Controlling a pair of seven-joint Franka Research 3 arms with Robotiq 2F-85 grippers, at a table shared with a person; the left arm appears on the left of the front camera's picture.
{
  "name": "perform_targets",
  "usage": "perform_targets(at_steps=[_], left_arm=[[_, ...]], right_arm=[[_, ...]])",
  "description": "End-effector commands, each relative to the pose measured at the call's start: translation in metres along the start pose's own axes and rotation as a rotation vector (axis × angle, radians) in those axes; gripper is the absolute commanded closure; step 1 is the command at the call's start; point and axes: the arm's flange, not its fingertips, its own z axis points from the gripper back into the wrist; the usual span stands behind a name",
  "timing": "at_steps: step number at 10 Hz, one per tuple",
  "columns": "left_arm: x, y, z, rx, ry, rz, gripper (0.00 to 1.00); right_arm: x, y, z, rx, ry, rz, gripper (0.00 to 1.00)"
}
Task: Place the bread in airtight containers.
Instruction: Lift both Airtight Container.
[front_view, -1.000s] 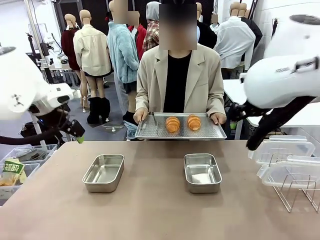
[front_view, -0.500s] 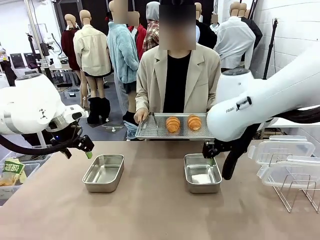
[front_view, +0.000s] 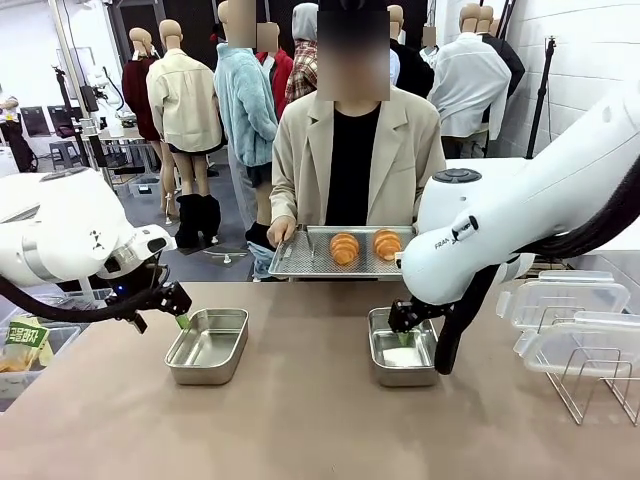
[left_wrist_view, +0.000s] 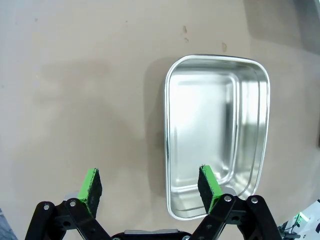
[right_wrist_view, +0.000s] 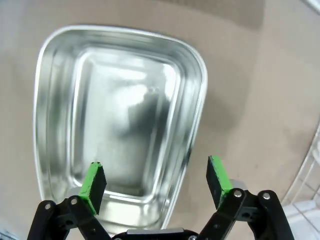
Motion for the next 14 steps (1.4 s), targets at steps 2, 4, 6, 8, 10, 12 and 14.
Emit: perform_targets(at_steps=[2,4,6,8,10,12,14], left_arm=[[-0.001,0.003,-0.019,-0.026,-0.016,-0.013,0.00],[-0.001,0.000,-0.025,0.027,0.006,0.021,0.00],[-0.003,-0.003,-0.034,0.092,0.022,0.048,0.00],[-0.006,-0.008,-0.042,0.122,0.046,0.053,0.00],[-0.007,-0.011,-0.048,0.130,0.069,0.046,0.00],[-0.009,-0.012,-0.051,0.137,0.082,0.032,0.00],[-0.007,-0.011,-0.052,0.124,0.097,0.022,0.40]], right_arm=[[0.007,-0.001,-0.017,-0.017,-0.011,0.009,0.00],[0.002,-0.005,-0.019,-0.015,0.004,-0.016,0.00],[0.001,-0.009,-0.025,-0.002,0.005,-0.032,0.00],[-0.001,-0.011,-0.029,-0.001,0.005,-0.040,0.00],[-0.001,-0.014,-0.030,0.006,-0.001,-0.055,0.00],[-0.004,-0.016,-0.031,0.018,-0.003,-0.073,0.19],[-0.002,-0.018,-0.030,0.022,-0.012,-0.081,0.58]])
